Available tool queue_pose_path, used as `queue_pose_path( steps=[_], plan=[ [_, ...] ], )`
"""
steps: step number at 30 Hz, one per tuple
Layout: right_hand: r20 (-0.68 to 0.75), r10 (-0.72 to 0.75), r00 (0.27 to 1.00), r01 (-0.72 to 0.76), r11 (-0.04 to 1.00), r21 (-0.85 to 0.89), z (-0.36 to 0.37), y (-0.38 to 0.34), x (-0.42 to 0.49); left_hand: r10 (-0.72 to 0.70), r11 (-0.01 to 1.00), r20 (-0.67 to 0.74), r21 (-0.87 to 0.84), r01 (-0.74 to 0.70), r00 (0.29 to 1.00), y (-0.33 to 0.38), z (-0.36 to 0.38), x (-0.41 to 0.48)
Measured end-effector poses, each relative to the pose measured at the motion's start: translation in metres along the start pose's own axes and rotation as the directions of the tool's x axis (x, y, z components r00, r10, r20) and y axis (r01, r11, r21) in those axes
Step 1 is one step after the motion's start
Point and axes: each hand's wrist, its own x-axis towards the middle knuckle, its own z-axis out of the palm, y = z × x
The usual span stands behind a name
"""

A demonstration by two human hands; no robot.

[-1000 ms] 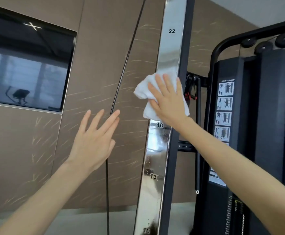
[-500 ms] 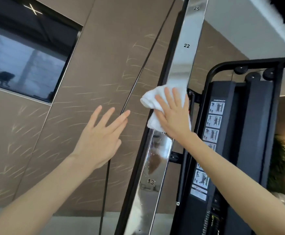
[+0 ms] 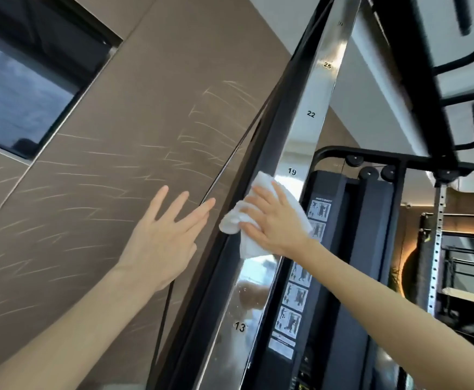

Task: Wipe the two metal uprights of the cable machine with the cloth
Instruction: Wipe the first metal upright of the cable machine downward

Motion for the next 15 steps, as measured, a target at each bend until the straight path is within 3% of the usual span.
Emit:
queue_pose_path(
  steps=[3, 7, 10, 13, 15],
  plan=[
    [0.025, -0.149, 0.989, 0.148, 0.989, 0.01, -0.009, 0.023, 0.003, 0.005, 1.0, 0.014, -0.012, -0.004, 1.0, -0.009, 0.003, -0.003],
    [-0.059, 0.148, 0.987, -0.152, 0.986, -0.069, -0.03, 0.091, 0.063, -0.007, 0.999, 0.043, -0.035, 0.008, 0.999, -0.018, 0.008, -0.006],
    [0.0, 0.315, 0.949, -0.314, 0.945, -0.095, -0.037, 0.085, 0.086, -0.017, 0.999, 0.063, -0.041, 0.02, 0.998, -0.017, 0.011, -0.005],
    [-0.01, 0.226, 0.974, -0.222, 0.949, -0.225, -0.029, 0.053, 0.067, 0.001, 0.999, 0.059, -0.045, 0.001, 0.998, -0.019, 0.009, -0.006],
    [-0.043, 0.133, 0.99, -0.138, 0.981, -0.136, -0.018, 0.026, 0.037, 0.004, 0.999, 0.044, -0.037, -0.002, 0.999, -0.02, 0.005, -0.007]
  ],
)
